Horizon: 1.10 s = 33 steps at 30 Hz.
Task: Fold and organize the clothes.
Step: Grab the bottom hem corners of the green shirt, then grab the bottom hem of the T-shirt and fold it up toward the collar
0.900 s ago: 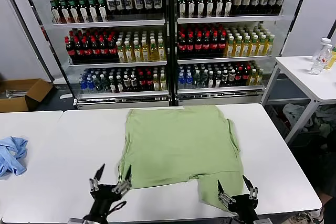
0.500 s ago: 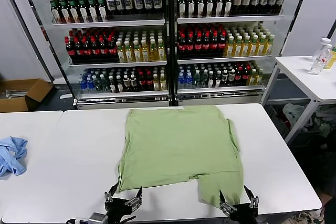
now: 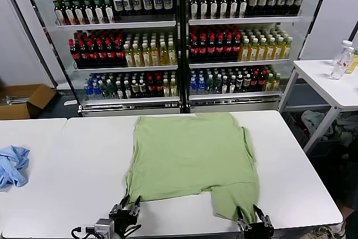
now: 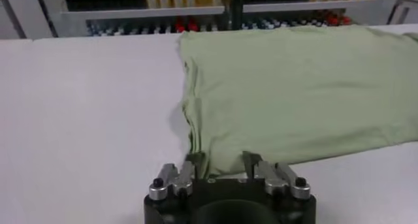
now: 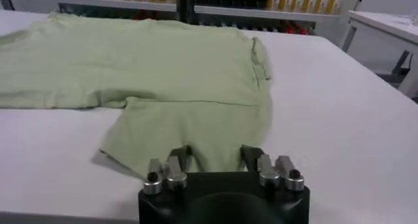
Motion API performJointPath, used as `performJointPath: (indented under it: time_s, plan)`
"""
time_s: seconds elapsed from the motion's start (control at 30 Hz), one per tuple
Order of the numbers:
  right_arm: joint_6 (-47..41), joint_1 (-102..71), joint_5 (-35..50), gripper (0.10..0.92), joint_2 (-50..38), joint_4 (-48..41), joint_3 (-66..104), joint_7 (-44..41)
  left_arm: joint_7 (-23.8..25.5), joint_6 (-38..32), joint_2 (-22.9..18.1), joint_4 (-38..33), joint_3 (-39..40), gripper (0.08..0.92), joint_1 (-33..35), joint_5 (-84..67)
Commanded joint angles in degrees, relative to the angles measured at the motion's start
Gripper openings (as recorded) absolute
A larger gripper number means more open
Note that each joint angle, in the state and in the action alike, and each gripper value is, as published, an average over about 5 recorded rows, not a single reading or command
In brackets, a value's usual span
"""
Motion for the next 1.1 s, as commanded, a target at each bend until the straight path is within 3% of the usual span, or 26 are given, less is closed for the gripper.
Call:
performJointPath:
  time_s: [0.03,0.23,0.37,0.67,1.1]
  plan:
    - [-0.68,-0.09,0.98,0.360,0.18,-0.75,-0.17,-0.18,-2.48,1.69,0.58,1.44,0.33,0.316,-0.69,-1.97]
    - [2.42,-0.39,1.45,0.187,0.81,0.13,-0.22,-1.40,-1.28,1.13,1.05,-0.06,-0.06,0.174,-0.90,-5.26]
    - [6.73,-0.62,1.74,0.110,0.70,1.55,0.76,-1.85,0.55,-2.98,1.78,-3.62,-1.85,0.135,-0.92,-6.75]
    - [11.20,1.64,6.21,0.106,-1.57,4.22,5.46,-1.80,2.31,-5.92,3.69,-8.81,-4.67,0.125,-2.89,-13.28]
    - [8.82,15.94,10.67,0.106,-7.36,-2.24,5.33,-1.89,2.68,-6.98,3.58,0.74,-1.47,0.114,-11.89,-10.66]
